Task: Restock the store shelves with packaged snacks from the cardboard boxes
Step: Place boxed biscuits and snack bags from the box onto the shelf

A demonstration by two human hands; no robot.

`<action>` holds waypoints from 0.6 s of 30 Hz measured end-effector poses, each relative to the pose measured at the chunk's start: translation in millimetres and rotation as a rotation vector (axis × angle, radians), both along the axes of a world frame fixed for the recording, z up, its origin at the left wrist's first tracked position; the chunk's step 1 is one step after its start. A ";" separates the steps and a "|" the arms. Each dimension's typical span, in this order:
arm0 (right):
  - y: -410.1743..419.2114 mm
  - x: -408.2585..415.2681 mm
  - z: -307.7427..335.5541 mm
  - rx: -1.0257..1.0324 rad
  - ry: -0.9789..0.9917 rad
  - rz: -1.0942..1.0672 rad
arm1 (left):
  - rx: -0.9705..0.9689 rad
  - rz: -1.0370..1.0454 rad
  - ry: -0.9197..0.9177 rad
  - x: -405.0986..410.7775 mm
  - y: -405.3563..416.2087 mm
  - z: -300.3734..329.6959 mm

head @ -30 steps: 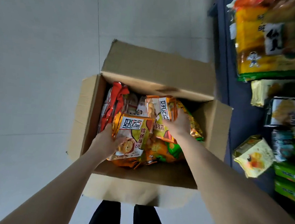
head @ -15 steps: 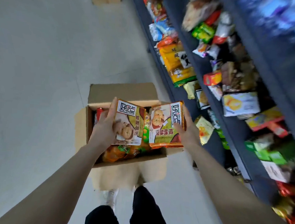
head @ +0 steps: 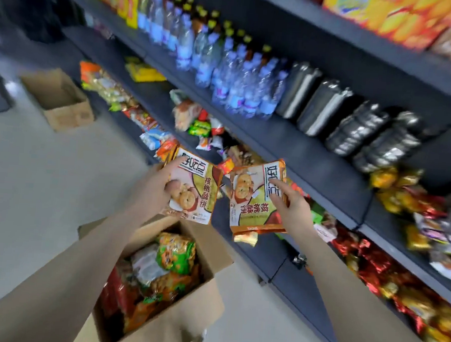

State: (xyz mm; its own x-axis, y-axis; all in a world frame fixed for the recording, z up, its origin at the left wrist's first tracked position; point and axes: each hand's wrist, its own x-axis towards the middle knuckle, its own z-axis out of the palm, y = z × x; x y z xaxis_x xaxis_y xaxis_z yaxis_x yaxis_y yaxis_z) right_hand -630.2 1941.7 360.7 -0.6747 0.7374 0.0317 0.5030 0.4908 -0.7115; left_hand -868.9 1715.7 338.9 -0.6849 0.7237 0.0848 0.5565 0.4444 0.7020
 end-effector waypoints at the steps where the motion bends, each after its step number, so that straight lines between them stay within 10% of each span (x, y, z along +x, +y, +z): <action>1: 3.2 8.7 15.2 0.019 0.018 -0.030 | 0.022 -0.027 0.010 1.2 8.6 14.5; 18: 103.7 115.3 276.0 0.422 0.221 -0.238 | 0.413 -0.312 0.153 18.5 166.6 250.3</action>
